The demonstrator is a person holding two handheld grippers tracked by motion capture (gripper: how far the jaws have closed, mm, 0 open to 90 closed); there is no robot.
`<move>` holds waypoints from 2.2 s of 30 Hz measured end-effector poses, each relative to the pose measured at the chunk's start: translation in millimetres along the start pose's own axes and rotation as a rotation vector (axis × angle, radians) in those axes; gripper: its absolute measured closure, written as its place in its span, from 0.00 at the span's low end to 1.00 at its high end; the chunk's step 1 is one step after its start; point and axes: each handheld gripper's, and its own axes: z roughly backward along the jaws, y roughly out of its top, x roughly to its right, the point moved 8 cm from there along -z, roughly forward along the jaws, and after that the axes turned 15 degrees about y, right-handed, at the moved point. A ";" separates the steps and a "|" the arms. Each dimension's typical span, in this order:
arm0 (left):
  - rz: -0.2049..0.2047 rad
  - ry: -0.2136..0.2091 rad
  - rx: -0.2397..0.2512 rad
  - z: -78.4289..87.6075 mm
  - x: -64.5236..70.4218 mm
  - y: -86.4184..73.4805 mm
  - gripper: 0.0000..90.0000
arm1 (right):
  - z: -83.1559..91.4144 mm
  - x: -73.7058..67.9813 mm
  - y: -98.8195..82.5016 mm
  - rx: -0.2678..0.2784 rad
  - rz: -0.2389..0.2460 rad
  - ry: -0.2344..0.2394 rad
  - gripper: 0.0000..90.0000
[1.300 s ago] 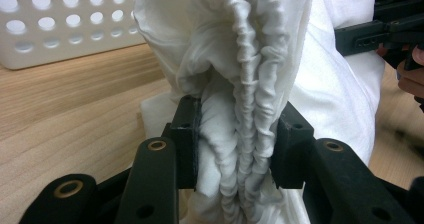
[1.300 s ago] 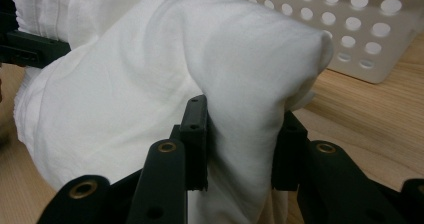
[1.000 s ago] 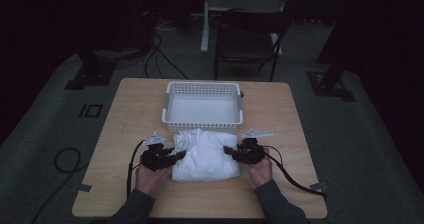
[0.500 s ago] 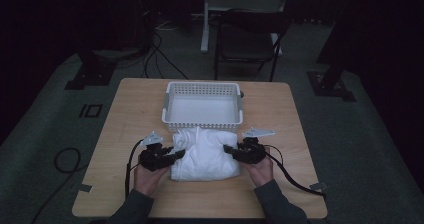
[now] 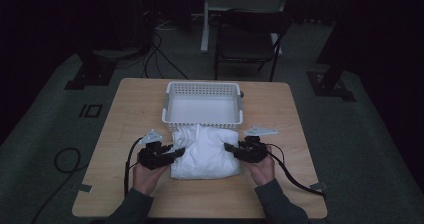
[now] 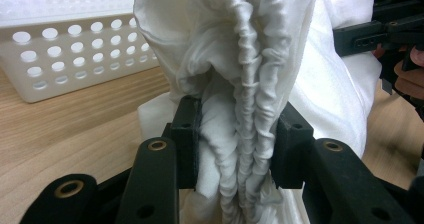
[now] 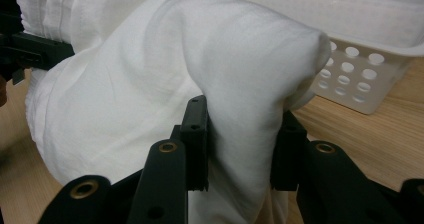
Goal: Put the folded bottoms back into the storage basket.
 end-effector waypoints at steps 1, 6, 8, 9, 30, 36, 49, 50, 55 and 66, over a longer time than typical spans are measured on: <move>-0.001 0.001 0.000 0.0 -0.1 0.4 0.69 | 0.2 0.0 0.7 -0.001 0.006 -0.005 0.75; 0.000 0.001 0.008 2.1 -1.1 3.9 0.69 | 1.2 -2.4 5.3 0.002 0.018 -0.008 0.75; -0.003 0.003 0.008 2.8 -1.1 6.2 0.69 | 1.6 -2.9 6.8 0.003 0.019 -0.010 0.75; -0.006 0.005 0.011 3.1 -1.1 7.6 0.69 | 1.9 -3.1 7.8 0.004 0.021 -0.010 0.75; -0.036 0.012 0.041 9.7 1.7 34.9 0.69 | 14.6 -6.1 30.3 0.042 0.050 -0.023 0.75; -0.040 0.009 0.045 10.4 1.7 40.9 0.69 | 17.7 -6.1 37.1 0.053 0.059 -0.028 0.75; -0.054 0.018 0.067 9.1 1.0 59.2 0.69 | 22.9 -2.8 52.8 0.066 0.074 -0.044 0.75; -0.055 0.017 0.067 9.6 0.8 60.7 0.69 | 23.5 -2.8 54.5 0.069 0.078 -0.041 0.75; -0.055 0.015 0.075 10.4 -0.4 66.4 0.69 | 25.0 -3.4 59.7 0.074 0.081 -0.046 0.75; -0.053 0.019 0.095 11.6 -4.6 81.9 0.69 | 27.6 -3.5 76.8 0.089 0.100 -0.057 0.75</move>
